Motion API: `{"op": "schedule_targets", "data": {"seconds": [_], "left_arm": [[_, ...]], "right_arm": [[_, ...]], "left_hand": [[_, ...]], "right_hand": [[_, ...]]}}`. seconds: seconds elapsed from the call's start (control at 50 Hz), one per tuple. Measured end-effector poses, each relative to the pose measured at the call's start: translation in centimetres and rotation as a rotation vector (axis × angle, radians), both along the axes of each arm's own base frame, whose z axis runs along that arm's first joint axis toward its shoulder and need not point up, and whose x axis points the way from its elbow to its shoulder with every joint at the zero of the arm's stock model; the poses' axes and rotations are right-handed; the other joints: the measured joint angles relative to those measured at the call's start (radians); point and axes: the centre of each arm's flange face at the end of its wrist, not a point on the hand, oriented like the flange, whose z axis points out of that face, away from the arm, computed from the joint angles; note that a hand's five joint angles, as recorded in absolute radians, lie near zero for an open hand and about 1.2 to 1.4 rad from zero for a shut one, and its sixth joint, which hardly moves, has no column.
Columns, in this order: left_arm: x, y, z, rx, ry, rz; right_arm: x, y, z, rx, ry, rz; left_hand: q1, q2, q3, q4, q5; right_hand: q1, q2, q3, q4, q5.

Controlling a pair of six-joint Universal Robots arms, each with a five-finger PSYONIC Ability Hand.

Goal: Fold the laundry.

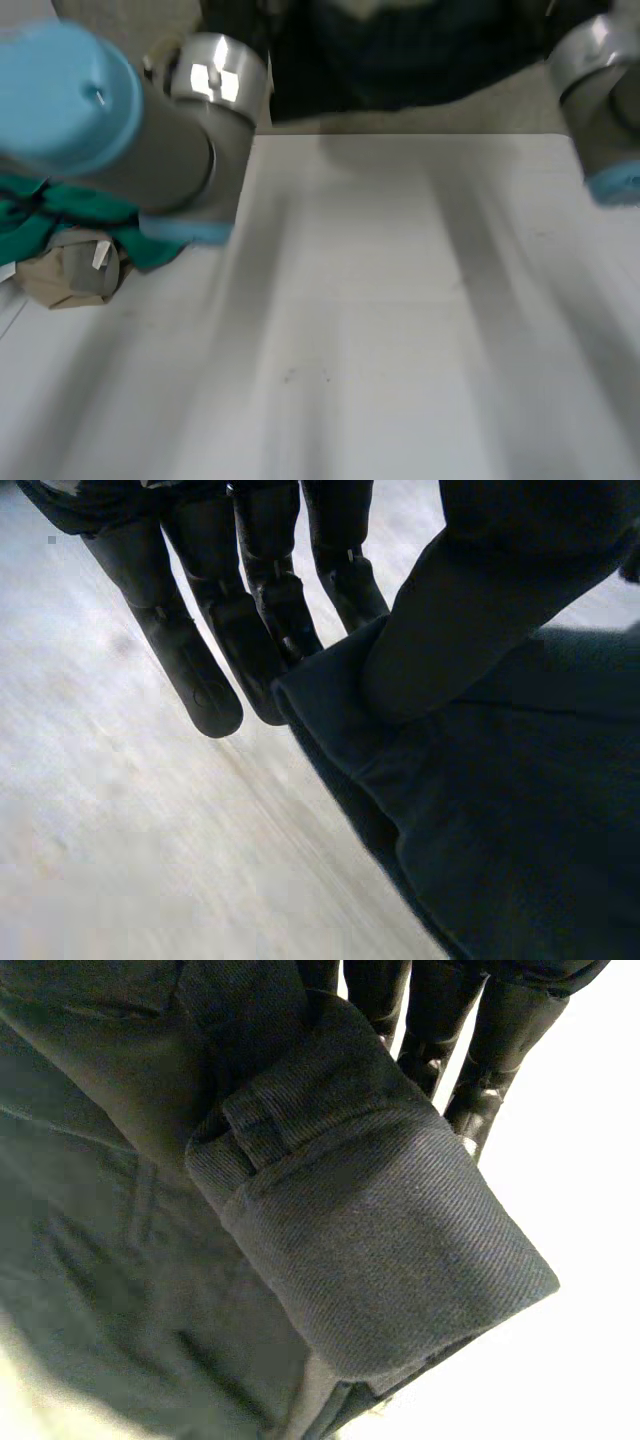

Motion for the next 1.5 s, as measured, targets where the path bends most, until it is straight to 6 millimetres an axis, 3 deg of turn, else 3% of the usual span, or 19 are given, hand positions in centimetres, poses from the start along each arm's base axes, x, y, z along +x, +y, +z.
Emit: {"op": "schedule_targets", "data": {"seconds": [0.16, 0.24, 0.3, 0.32, 0.34, 0.38, 0.42, 0.56, 0.78, 0.8, 0.84, 0.88, 0.92, 0.98, 1.02, 1.04, 1.1, 1.3, 1.5], "left_arm": [[0.3, 1.0, -12.6, 0.295, -0.225, -0.008], [0.8, 1.8, -16.9, 0.405, -0.307, -0.012], [1.1, 2.2, -18.6, 0.459, -0.345, -0.012], [1.3, 2.4, -19.1, 0.483, -0.36, -0.013], [1.3, 2.4, -19.1, 0.483, -0.36, -0.013], [1.7, 2.7, -19.5, 0.525, -0.378, -0.014], [1.8, 2.9, -19.5, 0.544, -0.384, -0.015], [2.3, 3.2, -19.3, 0.594, -0.4, -0.018], [2.4, 2.7, -19.0, 0.595, -0.391, -0.008], [2.4, 2.7, -19.0, 0.595, -0.387, -0.008], [2.4, 2.6, -19.0, 0.596, -0.384, -0.009], [2.4, 2.6, -19.0, 0.6, -0.381, -0.011], [2.4, 2.7, -19.1, 0.605, -0.38, -0.014], [2.4, 2.9, -19.3, 0.617, -0.383, -0.02], [2.4, 3.2, -19.5, 0.628, -0.388, -0.024], [2.5, 3.4, -19.6, 0.64, -0.392, -0.026], [3.0, 4.1, -19.5, 0.673, -0.404, -0.029], [4.3, 5.8, -20.0, 0.764, -0.431, -0.031], [3.1, 4.1, -22.6, 0.786, -0.449, -0.025]], "right_arm": [[0.7, 1.2, -13.9, 0.424, 0.141, 0.03], [0.6, 2.4, -17.9, 0.562, 0.182, 0.037], [0.5, 2.7, -18.7, 0.593, 0.189, 0.038], [0.2, 3.5, -19.9, 0.668, 0.188, 0.037], [0.2, 3.5, -19.9, 0.668, 0.188, 0.037], [-0.2, 4.1, -20.2, 0.737, 0.157, 0.029], [-0.6, 4.2, -19.9, 0.764, 0.13, 0.02], [-2.5, 3.9, -18.3, 0.786, 0.045, -0.02], [-3.9, 2.7, -20.4, 0.786, 0.114, -0.06], [-4.0, 2.8, -20.7, 0.786, 0.134, -0.063], [-4.0, 3.1, -20.7, 0.783, 0.154, -0.062], [-4.0, 3.5, -20.5, 0.775, 0.169, -0.058], [-3.9, 3.8, -20.3, 0.771, 0.178, -0.055], [-3.9, 4.4, -19.9, 0.765, 0.19, -0.049], [-3.9, 5.1, -19.5, 0.764, 0.197, -0.045], [-4.0, 5.5, -19.3, 0.765, 0.197, -0.043], [-4.2, 6.1, -18.9, 0.773, 0.192, -0.043], [-4.7, 6.8, -18.5, 0.851, 0.134, -0.055], [-4.7, 7.2, -18.1, 0.918, 0.068, -0.04]], "left_hand": [[0.0, 0.0, 0.0, 0.0, 0.0], [0.0, 0.0, 0.0, 0.0, 0.0], [0.0, 0.0, 0.0, 0.0, 0.0], [0.0, 0.0, 0.0, 0.0, 0.0], [0.0, 0.0, 0.0, 0.0, 0.0], [0.0, 0.0, 0.0, 0.0, 0.0], [0.0, 0.0, 0.0, 0.0, 0.0], [0.0, 0.0, 0.0, 0.0, 0.0], [0.0, 0.0, 0.0, 0.0, 0.0], [0.0, 0.0, 0.0, 0.0, 0.0], [0.0, 0.0, 0.0, 0.0, 0.0], [0.0, 0.0, 0.0, 0.0, 0.0], [-0.066, -0.08, -0.078, -0.082, -0.066], [-0.492, -0.489, -0.457, -0.471, -0.439], [-0.492, -0.489, -0.457, -0.471, -0.439], [-0.776, -0.791, -0.778, -0.793, -0.759], [-0.791, -0.853, -0.842, -0.862, -0.836], [-0.651, -0.71, -0.703, -0.707, -0.673], [-0.467, -0.537, -0.532, -0.538, -0.508]], "right_hand": [[0.0, 0.0, 0.0, 0.0, 0.0], [0.0, -0.006, -0.005, -0.017, 0.0], [0.0, -0.009, -0.005, -0.027, 0.0], [-0.126, -0.184, -0.176, -0.184, -0.134], [-0.126, -0.184, -0.176, -0.184, -0.134], [-0.42, -0.539, -0.533, -0.552, -0.497], [-0.456, -0.585, -0.586, -0.603, -0.549], [-0.464, -0.593, -0.598, -0.613, -0.565], [-0.461, -0.59, -0.591, -0.609, -0.556], [-0.429, -0.553, -0.552, -0.584, -0.528], [-0.166, -0.183, -0.19, -0.209, -0.184], [-0.131, -0.095, -0.105, -0.131, -0.111], [-0.067, -0.006, -0.025, -0.019, -0.012], [-0.064, -0.005, -0.024, -0.016, -0.01], [-0.057, -0.005, -0.018, -0.01, -0.005], [-0.057, -0.005, -0.018, -0.01, -0.005], [-0.057, -0.005, -0.013, -0.009, -0.005], [-0.057, -0.005, -0.013, -0.007, -0.005], [-0.057, -0.005, -0.004, -0.005, -0.005]]}}
